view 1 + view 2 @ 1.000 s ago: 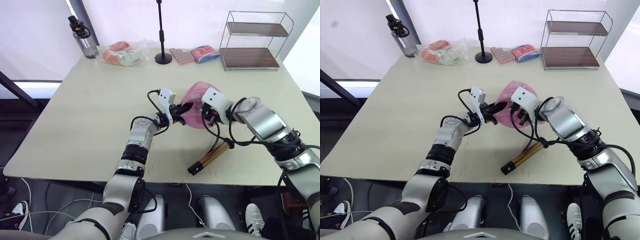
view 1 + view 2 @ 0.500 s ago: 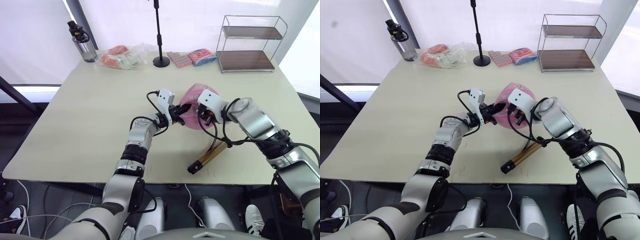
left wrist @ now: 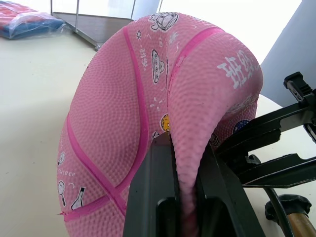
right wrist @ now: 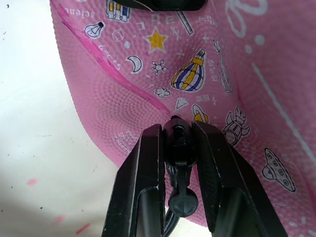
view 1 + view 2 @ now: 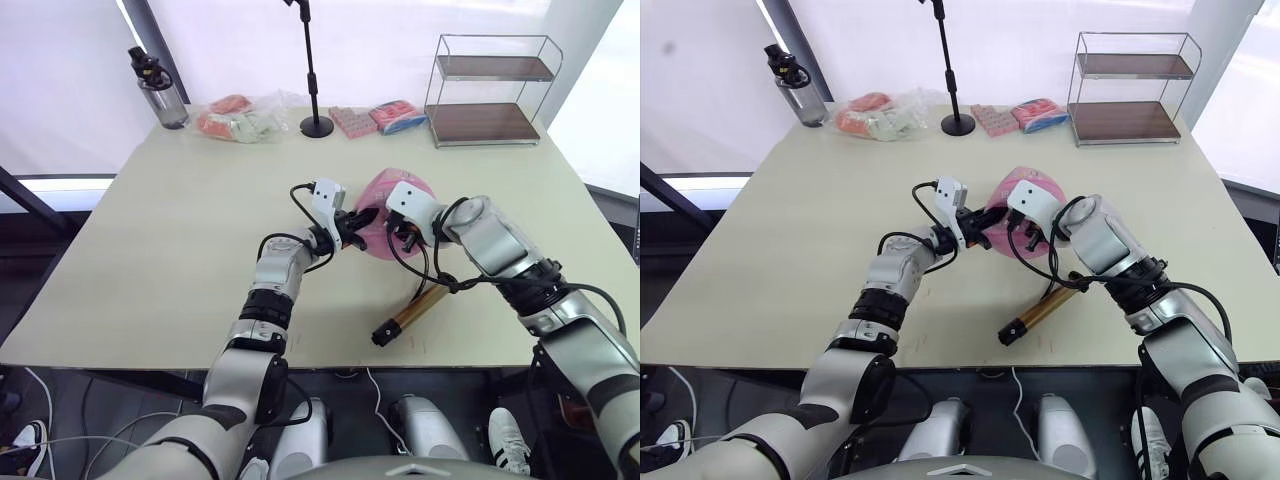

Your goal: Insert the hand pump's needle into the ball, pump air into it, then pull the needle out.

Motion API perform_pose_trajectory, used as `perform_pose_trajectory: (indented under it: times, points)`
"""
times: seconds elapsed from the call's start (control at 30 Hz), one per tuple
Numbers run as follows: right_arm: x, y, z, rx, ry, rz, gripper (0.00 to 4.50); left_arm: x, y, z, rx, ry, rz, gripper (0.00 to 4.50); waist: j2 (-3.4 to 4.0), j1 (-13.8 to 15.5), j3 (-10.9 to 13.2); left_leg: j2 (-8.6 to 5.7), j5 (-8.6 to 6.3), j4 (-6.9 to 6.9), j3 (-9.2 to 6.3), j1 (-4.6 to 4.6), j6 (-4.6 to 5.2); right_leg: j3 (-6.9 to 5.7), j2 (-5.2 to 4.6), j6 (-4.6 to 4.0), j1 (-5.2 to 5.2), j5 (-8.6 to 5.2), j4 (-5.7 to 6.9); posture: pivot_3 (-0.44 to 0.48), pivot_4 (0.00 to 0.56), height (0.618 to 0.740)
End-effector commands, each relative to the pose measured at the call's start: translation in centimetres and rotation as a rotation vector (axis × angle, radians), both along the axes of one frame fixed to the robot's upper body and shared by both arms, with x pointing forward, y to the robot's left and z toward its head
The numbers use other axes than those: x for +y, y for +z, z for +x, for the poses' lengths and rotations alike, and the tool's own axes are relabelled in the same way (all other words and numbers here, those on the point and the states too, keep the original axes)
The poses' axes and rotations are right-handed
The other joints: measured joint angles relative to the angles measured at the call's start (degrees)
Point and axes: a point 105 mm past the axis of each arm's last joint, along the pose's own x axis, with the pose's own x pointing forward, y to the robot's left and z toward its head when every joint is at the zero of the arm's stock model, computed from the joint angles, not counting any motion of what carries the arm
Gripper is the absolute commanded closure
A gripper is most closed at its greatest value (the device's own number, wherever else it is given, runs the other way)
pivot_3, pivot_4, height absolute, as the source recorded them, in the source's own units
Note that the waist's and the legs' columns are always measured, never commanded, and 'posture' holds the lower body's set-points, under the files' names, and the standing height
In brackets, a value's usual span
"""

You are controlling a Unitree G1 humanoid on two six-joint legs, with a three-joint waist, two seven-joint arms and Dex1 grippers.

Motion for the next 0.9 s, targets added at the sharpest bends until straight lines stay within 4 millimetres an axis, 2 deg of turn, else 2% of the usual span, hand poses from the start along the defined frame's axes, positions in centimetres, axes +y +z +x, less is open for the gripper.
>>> perform_pose_trajectory:
  times: [0.03, 0.53, 0.9]
  points:
    - [-1.9, -4.5, -0.5, 0.127, -0.081, -0.075, 4.15, -1.6, -0.9, -0.9, 0.044, -0.067, -0.013, 4.5, -0.01, -0.04, -0.04, 0.0, 0.0, 0.0, 0.0, 0.01, 0.0, 0.0, 0.0, 0.0, 0.0, 0.0, 0.0, 0.0, 0.15, 0.731]
    - [-1.1, -6.2, -0.3, 0.152, -0.087, -0.078, 4.15, -1.2, -1.0, -0.9, 0.058, -0.049, -0.023, 4.5, -0.04, -0.32, -0.27, 0.08, -0.01, -0.08, 0.01, 0.09, -0.01, 0.01, 0.06, -0.03, 0.0, -0.02, 0.0, 0.0, 0.15, 0.731]
    - [-1.6, -8.1, -0.3, 0.174, -0.107, -0.114, 4.15, -1.1, -1.0, -0.8, 0.062, -0.043, -0.027, 4.5, -0.04, -0.53, -0.43, 0.1, -0.01, -0.14, 0.01, 0.18, -0.02, 0.01, 0.06, -0.13, 0.01, -0.08, -0.04, 0.0, 0.15, 0.731]
